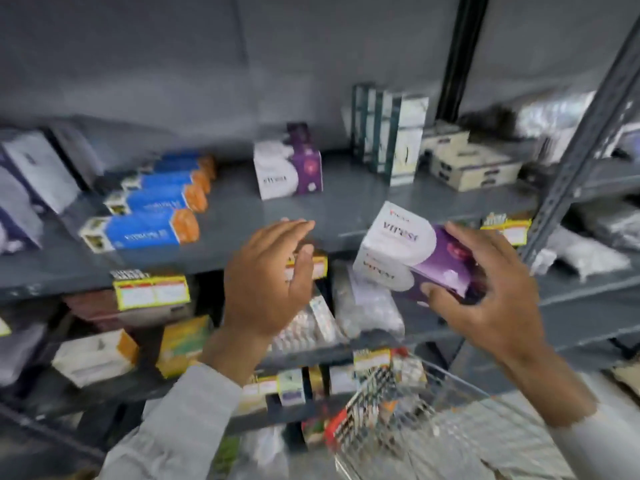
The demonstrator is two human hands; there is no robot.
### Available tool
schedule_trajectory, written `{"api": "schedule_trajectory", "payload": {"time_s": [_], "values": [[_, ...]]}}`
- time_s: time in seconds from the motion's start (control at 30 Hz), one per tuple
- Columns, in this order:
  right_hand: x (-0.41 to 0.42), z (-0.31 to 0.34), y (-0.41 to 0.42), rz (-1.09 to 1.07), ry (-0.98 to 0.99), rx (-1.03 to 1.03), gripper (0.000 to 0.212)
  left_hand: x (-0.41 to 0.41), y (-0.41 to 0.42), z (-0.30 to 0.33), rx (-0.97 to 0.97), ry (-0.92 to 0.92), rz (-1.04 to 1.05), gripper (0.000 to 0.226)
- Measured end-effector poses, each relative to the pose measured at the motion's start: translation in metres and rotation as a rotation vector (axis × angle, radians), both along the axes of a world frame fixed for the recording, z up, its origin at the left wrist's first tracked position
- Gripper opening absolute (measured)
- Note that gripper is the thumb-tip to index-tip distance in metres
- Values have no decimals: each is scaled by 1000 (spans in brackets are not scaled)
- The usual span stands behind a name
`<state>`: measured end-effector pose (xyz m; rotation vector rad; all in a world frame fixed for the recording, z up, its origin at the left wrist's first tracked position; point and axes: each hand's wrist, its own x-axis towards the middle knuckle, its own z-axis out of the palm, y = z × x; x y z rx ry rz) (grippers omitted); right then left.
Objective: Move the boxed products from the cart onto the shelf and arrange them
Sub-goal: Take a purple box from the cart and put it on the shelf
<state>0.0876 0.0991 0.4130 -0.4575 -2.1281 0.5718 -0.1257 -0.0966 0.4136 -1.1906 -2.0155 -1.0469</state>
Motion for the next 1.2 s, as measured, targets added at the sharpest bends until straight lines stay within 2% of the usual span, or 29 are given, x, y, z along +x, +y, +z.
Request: {"api": "schedule_trajectory", "payload": {"time_s": [0.07, 0.17, 0.23, 0.33, 0.47, 0.67, 0.73, 0.8, 0.87, 0.9, 0.97, 1.07, 1.13, 1.2], "values": [[-32, 29, 0, 11, -4, -2, 79, -30, -1, 12, -85, -23, 97, 34], [-85, 59, 1, 25, -94, -31, 79, -64, 0, 10, -363, -125, 231, 45], [-117, 69, 0, 59, -171, -67, 79, -75, 0, 3, -481, -144, 279, 55], [-154, 73, -4, 105, -257, -64, 75, -79, -1, -2, -552, -140, 322, 70], [-177, 66, -4, 129, -286, -35, 69, -83, 1, -6, -580, -131, 334, 71], [-172, 41, 1, 161, -289, -55, 79, -83, 0, -9, -542, -108, 332, 66], [-161, 31, 0, 165, -224, -91, 80, -80, -2, -9, -458, -107, 297, 63], [-140, 18, -3, 193, -59, -98, 69, -69, -5, -14, -250, -120, 232, 53], [-112, -3, -7, 191, 127, -26, 49, -46, -7, -27, -3, -78, 171, 42], [-97, -18, -8, 172, 193, 27, 40, -31, -8, -40, 71, -34, 145, 40], [-67, -54, -9, 138, 221, 77, 30, 3, -7, -75, 74, 17, 57, 37], [-23, -121, -1, 111, 61, 29, 24, 54, 3, -141, -130, -65, -139, 38], [5, -174, 6, 100, -155, -84, 24, 83, 14, -192, -322, -180, -263, 42], [31, -225, 14, 88, -461, -248, 32, 111, 23, -239, -566, -296, -342, 45]]}}
